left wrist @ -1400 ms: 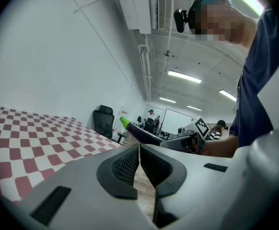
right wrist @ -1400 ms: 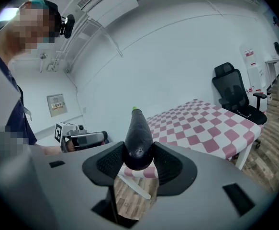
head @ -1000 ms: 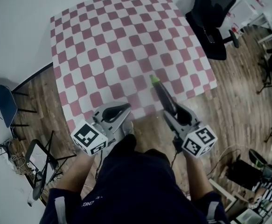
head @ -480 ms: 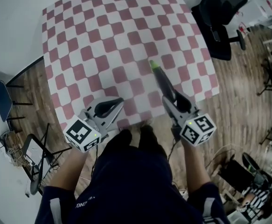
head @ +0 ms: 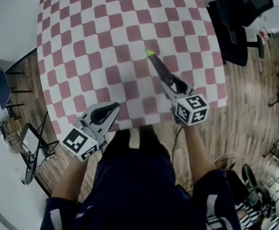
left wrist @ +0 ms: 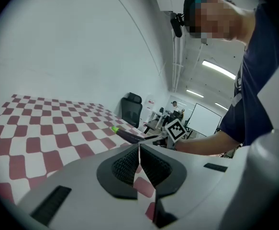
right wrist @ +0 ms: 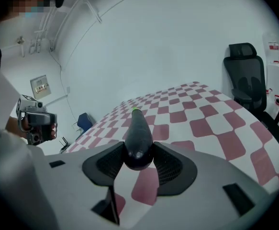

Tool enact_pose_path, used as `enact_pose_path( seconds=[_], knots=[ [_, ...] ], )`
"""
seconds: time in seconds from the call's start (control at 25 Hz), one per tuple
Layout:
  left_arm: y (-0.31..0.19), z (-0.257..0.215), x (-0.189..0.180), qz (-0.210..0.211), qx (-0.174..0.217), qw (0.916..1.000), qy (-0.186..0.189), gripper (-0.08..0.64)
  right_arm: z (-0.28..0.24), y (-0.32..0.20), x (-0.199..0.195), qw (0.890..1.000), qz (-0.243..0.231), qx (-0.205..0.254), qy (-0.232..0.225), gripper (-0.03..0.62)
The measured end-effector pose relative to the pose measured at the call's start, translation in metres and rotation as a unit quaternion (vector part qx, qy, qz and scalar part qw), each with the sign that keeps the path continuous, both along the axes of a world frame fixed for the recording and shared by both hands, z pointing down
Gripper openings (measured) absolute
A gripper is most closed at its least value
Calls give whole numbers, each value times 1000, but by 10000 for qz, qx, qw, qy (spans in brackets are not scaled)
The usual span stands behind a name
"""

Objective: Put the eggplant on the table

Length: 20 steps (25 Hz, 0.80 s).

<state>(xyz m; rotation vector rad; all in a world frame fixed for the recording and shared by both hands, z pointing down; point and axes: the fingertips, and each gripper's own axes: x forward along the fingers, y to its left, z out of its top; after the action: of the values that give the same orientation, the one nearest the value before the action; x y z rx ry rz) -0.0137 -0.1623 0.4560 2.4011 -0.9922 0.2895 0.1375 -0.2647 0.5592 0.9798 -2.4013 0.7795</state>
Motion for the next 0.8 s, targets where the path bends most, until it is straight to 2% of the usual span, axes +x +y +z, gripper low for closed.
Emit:
enact_pose_path(
  seconds=[0.2,0.4,0.8],
  knots=[
    [-14,16,16,-79,-172,9998,-4,32,36,-23,1,9992,-275,-155,251,204],
    [-21,26,17,-233,-325,9992,-14,32,62,-30,-5,9957,-630,-137,670,204],
    [-28,36,18,-324,-453,9984,-33,32,97,-30,-4,9814,-1104,-97,1564,206]
  ],
)
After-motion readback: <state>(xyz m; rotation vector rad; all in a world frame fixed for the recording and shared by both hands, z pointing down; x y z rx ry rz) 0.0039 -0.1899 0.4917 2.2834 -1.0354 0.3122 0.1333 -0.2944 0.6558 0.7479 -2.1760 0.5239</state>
